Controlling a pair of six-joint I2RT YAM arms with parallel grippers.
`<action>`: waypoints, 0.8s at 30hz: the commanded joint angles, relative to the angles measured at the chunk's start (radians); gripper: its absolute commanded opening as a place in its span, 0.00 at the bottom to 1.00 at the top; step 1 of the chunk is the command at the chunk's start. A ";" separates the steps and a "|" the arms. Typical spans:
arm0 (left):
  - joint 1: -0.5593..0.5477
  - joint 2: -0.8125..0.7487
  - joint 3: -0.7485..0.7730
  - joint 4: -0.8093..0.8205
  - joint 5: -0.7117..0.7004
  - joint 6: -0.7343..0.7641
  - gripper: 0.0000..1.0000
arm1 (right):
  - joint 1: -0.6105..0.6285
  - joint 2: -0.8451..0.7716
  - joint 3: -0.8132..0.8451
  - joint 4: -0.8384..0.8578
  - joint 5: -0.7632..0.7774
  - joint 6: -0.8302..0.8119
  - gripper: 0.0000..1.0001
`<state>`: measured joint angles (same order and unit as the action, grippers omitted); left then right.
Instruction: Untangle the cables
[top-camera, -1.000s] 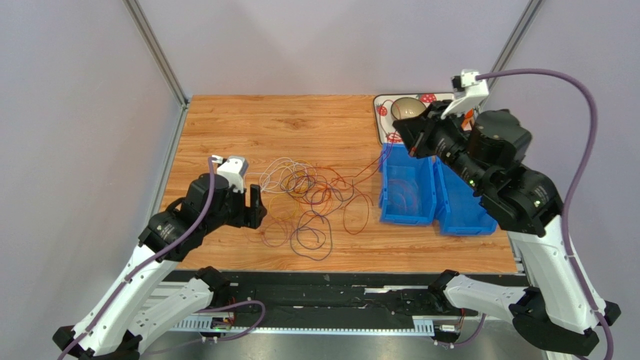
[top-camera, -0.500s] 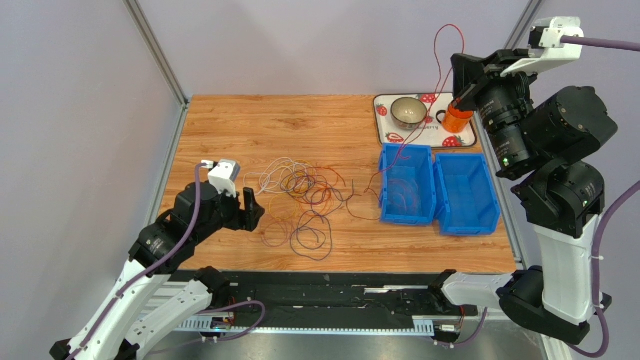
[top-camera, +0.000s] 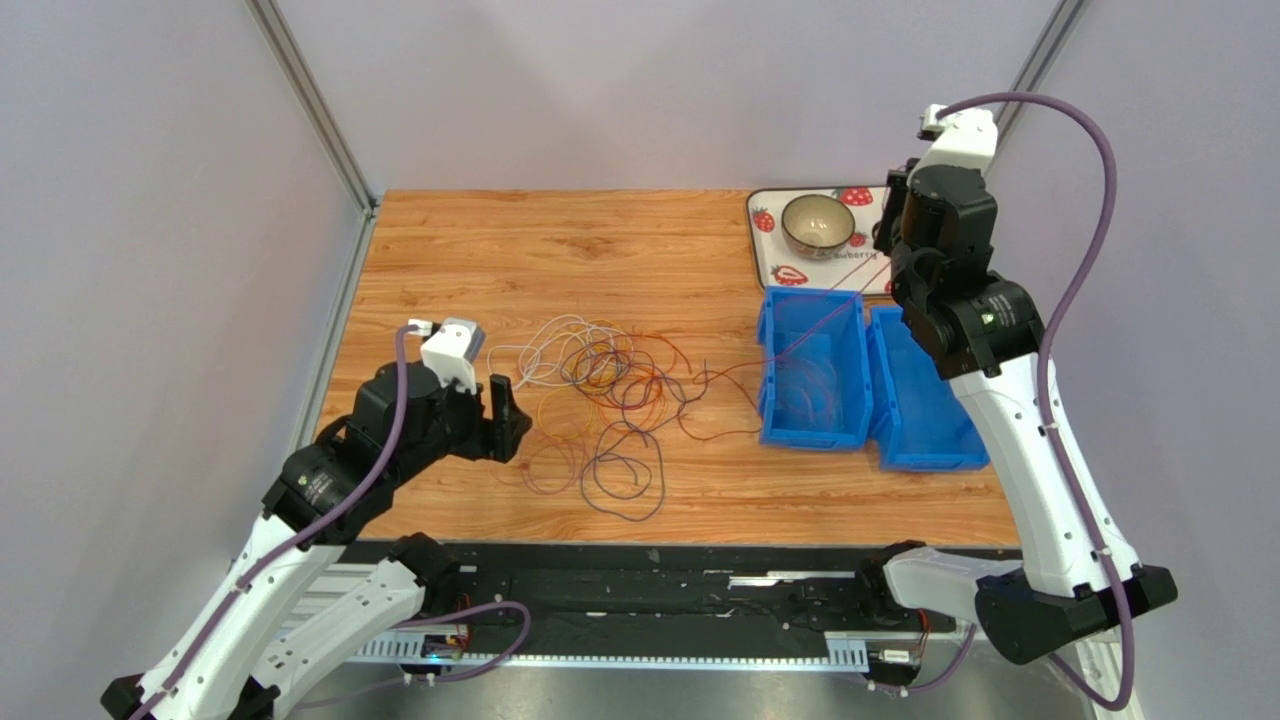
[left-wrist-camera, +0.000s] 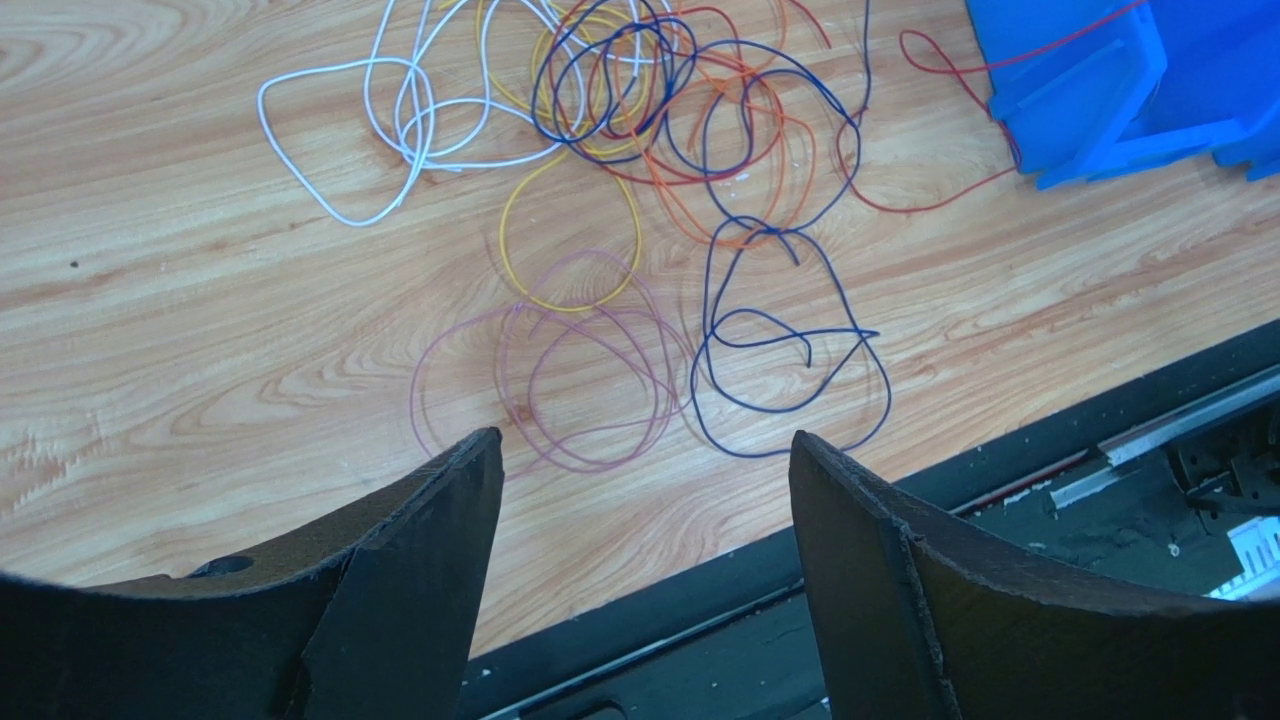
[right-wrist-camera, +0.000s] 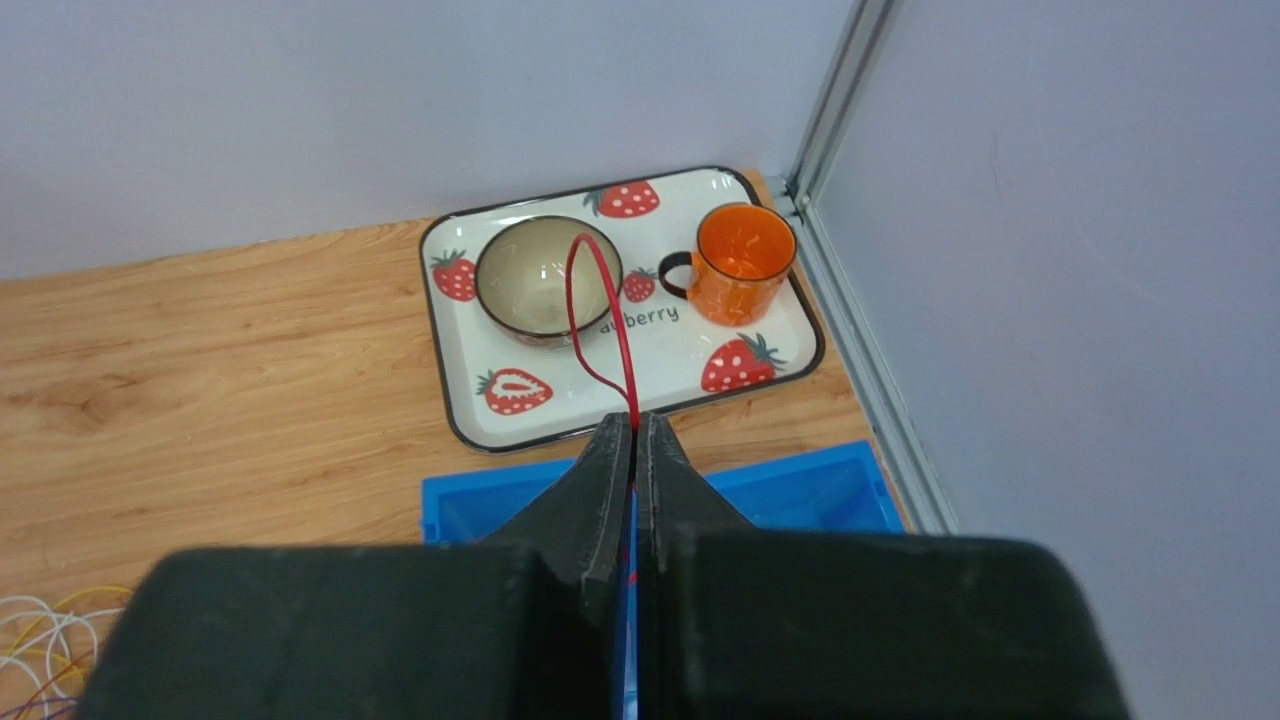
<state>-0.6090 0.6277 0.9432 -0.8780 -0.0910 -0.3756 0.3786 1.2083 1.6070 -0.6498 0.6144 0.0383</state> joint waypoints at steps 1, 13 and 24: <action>-0.006 0.007 -0.007 0.037 0.011 0.020 0.78 | -0.086 -0.056 -0.064 0.068 -0.133 0.113 0.00; -0.005 0.036 -0.006 0.037 0.011 0.020 0.77 | -0.141 -0.116 -0.380 0.161 -0.332 0.163 0.00; -0.006 0.053 -0.006 0.036 0.014 0.021 0.77 | -0.141 -0.260 -0.385 0.135 -0.440 0.216 0.00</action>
<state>-0.6090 0.6746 0.9409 -0.8772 -0.0872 -0.3748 0.2405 1.0256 1.1629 -0.5621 0.2169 0.2180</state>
